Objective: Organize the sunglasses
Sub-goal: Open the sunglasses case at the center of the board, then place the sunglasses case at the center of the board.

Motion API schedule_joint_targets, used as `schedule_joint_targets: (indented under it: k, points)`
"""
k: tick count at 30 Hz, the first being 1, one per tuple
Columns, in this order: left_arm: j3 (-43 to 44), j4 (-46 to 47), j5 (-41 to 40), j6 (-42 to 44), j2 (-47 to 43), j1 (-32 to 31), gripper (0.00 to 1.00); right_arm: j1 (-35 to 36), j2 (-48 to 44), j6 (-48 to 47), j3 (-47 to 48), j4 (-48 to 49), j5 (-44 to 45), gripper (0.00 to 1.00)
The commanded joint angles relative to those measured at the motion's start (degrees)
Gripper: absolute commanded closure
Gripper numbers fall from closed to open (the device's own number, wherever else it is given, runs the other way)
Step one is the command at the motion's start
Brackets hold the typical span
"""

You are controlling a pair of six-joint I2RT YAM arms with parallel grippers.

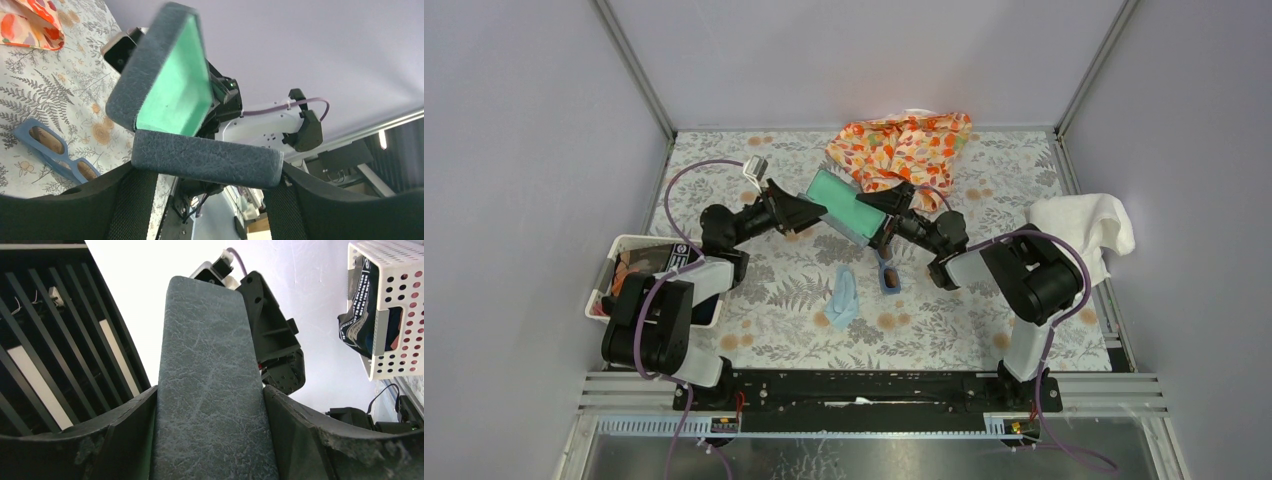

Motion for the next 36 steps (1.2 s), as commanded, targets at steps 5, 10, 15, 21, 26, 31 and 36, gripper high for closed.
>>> schedule_joint_targets:
  k: [5,10,15,21,26,31,36]
  points:
    - [-0.6,3.0,3.0,4.2,-1.3,-0.4,1.0,0.3,0.1,0.8,0.5,8.4,0.3,0.14]
    - [-0.9,1.2,2.3,4.6,-1.2,-0.3,1.0,0.3,-0.7,-0.3,-0.1,8.3,0.1,0.01]
    - [0.0,-5.1,1.5,5.7,-1.4,0.8,1.0,0.2,-1.2,-2.0,-3.1,7.7,-0.2,0.0]
    - [10.3,-40.9,4.7,19.0,-2.6,8.6,1.0,-2.2,-1.0,-7.0,-14.9,4.8,-2.8,0.0]
    - [20.6,-66.4,1.6,34.6,2.0,9.6,1.0,-4.1,-6.2,-13.0,-17.4,-3.2,-5.7,0.0]
    - [24.7,-70.3,0.9,36.5,11.0,9.6,1.0,-7.3,-21.0,-31.7,-14.6,-34.1,-6.9,0.0]
    - [31.1,-75.7,0.1,40.6,18.6,9.1,1.0,-8.1,-36.7,-61.4,-0.2,-82.9,6.2,0.0]
